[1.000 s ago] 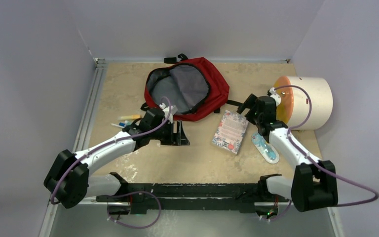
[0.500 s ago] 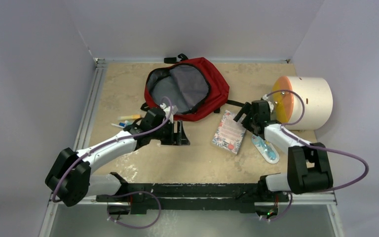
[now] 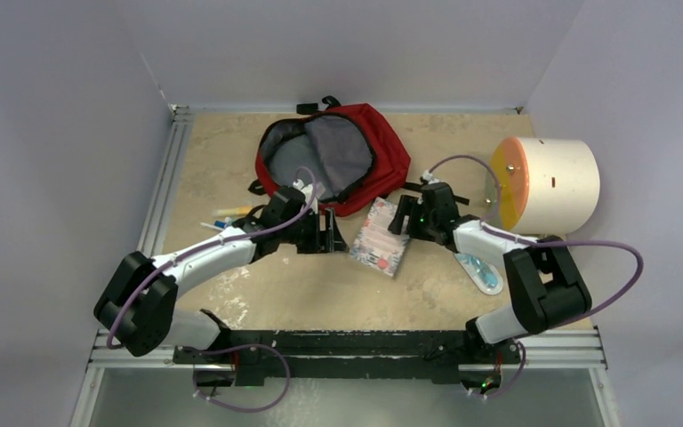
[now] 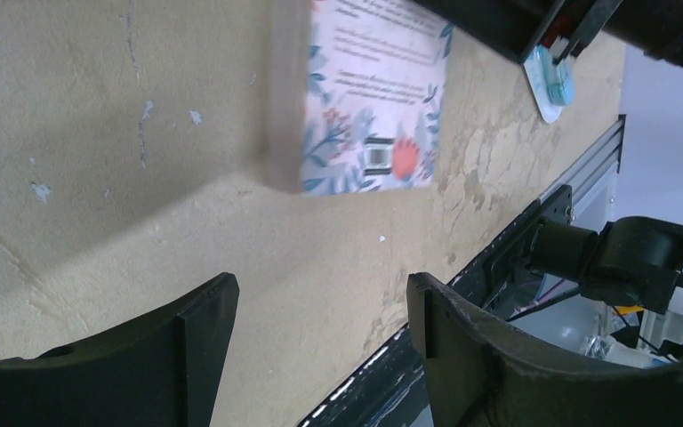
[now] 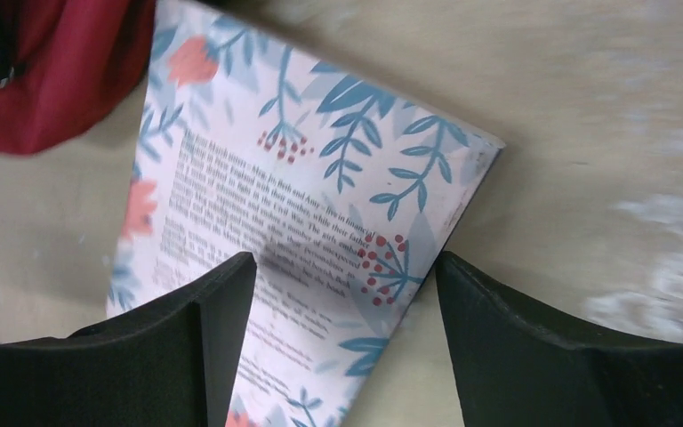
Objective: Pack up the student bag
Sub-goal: Adjust the book at the center of the board.
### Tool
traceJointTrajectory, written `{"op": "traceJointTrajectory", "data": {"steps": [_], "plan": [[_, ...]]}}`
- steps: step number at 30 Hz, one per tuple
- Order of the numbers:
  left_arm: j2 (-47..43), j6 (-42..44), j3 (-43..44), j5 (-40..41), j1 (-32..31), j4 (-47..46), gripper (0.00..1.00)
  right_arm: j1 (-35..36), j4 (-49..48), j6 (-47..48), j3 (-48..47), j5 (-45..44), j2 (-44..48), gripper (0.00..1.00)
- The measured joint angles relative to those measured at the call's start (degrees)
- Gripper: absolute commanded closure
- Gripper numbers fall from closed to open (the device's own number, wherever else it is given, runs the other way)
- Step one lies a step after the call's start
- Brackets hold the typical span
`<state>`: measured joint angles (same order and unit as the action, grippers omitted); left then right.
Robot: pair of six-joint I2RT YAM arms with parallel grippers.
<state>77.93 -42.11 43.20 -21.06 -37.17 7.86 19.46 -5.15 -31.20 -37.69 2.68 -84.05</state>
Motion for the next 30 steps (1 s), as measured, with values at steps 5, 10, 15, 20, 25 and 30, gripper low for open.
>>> {"op": "traceJointTrajectory", "data": {"steps": [5, 10, 15, 20, 25, 30], "plan": [[0.0, -1.9, 0.1, 2.0, 0.0, 0.6, 0.32, 4.3, -1.6, -1.2, -0.9, 4.8, -1.6, 0.27], [0.0, -2.8, 0.0, 4.8, 0.0, 1.0, 0.32, 8.8, -1.8, -2.5, -0.9, 7.3, -1.9, 0.25], [1.9, 1.4, 2.3, 10.4, 0.0, 4.1, 0.31, 10.6, -1.3, -3.7, -2.2, 6.0, -3.2, 0.25], [9.1, 8.7, 10.1, 15.2, 0.0, 6.9, 0.29, 10.6, -1.2, -5.0, -2.2, 5.7, -3.2, 0.22], [12.9, 15.6, 14.3, 18.5, 0.0, 7.5, 0.29, 10.7, -1.3, -5.8, -2.2, 4.2, -2.9, 0.18], [18.2, 18.8, 17.2, 18.9, 0.0, 7.0, 0.28, 10.7, -1.2, -6.5, -2.0, 3.2, -2.3, 0.12]]}}
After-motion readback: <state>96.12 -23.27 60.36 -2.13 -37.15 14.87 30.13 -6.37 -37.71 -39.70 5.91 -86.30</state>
